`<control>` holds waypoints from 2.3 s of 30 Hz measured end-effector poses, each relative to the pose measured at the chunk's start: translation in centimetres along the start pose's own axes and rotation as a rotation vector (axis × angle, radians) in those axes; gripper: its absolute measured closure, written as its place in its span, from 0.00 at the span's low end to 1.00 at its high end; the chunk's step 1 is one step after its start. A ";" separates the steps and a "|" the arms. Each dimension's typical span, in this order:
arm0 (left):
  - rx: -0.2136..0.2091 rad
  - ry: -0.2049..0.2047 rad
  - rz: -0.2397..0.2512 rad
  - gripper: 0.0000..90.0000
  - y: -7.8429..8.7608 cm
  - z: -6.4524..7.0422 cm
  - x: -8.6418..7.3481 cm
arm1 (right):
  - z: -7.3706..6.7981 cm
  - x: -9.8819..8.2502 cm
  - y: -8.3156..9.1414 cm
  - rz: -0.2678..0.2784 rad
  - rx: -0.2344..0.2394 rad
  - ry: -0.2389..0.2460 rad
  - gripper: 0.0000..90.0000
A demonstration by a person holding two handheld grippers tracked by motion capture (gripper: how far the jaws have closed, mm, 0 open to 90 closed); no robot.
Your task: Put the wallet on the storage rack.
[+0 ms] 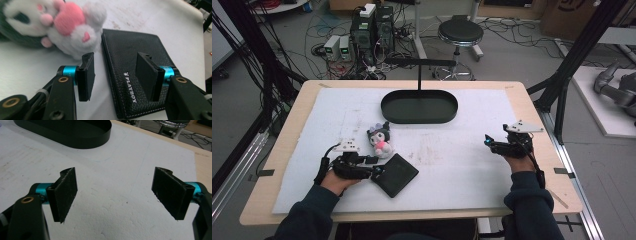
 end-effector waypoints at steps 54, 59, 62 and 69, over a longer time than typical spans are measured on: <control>-0.092 0.118 -0.025 0.75 -0.7 0.1 -0.3 | -0.1 -0.3 -0.1 -0.019 0.007 -0.009 0.23; -0.102 0.113 -0.031 0.77 -0.8 0.2 -0.4 | 0.0 -0.3 -0.1 -0.019 0.006 -0.008 0.23; -0.075 0.102 -0.029 0.83 -0.8 0.1 -0.3 | -0.1 -0.3 -0.2 -0.019 0.007 -0.006 0.23; -0.057 0.090 -0.007 0.89 -0.6 0.2 -0.1 | 0.0 -0.3 -0.2 -0.021 0.006 -0.010 0.23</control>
Point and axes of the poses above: each handheld gripper's, and its own axes: y roughly backward along the jaws, x roughly out of its top, z roughly to its right, the point moved 9 cm from there along -y, roughly forward along the jaws, and after that the axes turned 6 degrees about -z, right-handed, at the moved point
